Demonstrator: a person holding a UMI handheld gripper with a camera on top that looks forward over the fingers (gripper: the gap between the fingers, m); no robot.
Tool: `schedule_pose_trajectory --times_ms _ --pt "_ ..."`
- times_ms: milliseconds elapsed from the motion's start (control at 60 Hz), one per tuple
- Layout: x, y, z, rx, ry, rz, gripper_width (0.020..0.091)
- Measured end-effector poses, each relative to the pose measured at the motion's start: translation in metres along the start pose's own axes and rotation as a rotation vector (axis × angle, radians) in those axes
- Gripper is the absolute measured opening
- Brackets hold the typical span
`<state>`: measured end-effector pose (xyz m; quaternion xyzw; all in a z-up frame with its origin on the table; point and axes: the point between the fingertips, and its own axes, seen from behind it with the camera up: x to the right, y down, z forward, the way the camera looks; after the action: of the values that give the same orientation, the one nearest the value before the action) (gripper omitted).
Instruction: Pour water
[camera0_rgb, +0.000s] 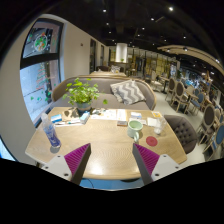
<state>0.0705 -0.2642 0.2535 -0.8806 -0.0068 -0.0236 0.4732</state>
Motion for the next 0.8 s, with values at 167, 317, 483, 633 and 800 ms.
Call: schedule_pose_trajectory --times_ms 167,317,483,633,800 --pt "-0.015 0.028 0.000 -0.033 0.024 -0.011 0.0853" --pt "-0.051 0.068 -0.002 -0.074 0.029 0.005 0.0851" --pt "-0.120 0.110 -0.008 -0.119 -0.016 0.033 0.0852" --pt "-0.201 0.118 0.001 -0.102 -0.086 0.029 0.0854" --pt "-0.281 0.095 0.037 -0.031 -0.148 0.011 0.0859"
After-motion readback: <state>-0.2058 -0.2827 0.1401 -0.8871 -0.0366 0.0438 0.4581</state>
